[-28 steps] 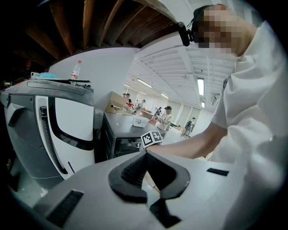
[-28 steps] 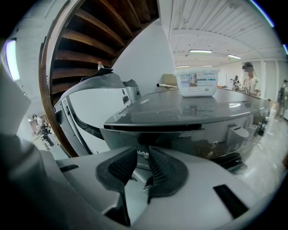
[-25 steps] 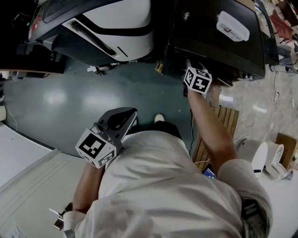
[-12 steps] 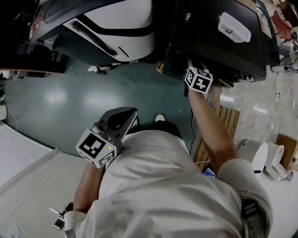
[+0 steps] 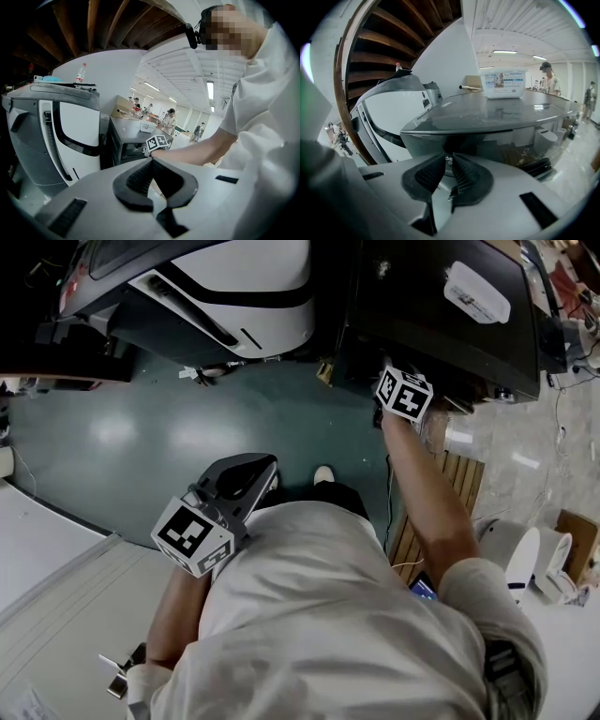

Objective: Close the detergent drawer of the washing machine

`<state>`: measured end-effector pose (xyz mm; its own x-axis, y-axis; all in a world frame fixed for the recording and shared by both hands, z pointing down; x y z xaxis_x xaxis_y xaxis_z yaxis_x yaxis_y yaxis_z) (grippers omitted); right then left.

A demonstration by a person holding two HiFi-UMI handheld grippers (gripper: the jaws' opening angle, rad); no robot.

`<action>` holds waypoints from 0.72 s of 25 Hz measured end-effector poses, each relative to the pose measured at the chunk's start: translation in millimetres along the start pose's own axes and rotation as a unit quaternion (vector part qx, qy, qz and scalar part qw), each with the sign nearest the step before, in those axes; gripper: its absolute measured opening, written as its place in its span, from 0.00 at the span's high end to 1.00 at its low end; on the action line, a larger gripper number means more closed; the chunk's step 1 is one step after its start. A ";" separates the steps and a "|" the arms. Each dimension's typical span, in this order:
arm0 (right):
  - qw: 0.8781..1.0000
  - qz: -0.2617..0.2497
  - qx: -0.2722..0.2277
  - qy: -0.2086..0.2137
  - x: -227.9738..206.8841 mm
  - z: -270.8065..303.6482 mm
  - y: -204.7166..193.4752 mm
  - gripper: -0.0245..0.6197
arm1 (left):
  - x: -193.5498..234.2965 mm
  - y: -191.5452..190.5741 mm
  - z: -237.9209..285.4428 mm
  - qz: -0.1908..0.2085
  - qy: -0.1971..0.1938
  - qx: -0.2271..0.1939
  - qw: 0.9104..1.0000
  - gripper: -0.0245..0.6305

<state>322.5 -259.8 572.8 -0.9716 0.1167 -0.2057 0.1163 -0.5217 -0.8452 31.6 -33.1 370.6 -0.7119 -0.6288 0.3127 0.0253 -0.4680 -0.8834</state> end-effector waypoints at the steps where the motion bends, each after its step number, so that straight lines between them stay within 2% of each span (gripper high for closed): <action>1: 1.000 0.001 0.001 -0.002 -1.4 0.5 1.5 0.88 | -0.2 -0.5 -1.0 0.000 -0.001 0.001 1.000 0.97; 12: 1.000 -0.018 0.005 -0.006 -0.7 1.8 1.9 0.90 | -2.7 -5.8 -11.8 -0.005 -0.003 0.002 1.000 0.97; 18: 1.000 -0.029 0.005 0.009 2.1 -6.5 1.8 0.90 | -3.5 -9.0 -20.2 -0.005 -0.015 0.002 1.000 0.97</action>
<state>322.0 -254.9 567.6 -0.9729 0.1622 -0.1649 0.0572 -0.5219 -0.8511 19.7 -14.1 370.4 -0.6912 -0.6420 0.3318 0.0212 -0.4769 -0.8787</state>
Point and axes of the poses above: the fingertips, and each gripper's own axes: z forward along the fingers, x to its left, y out of its top, the point moved 9 cm from there along -z, backward along the fingers, and after that the axes turned 6 degrees about -x, right-handed, at the moved point
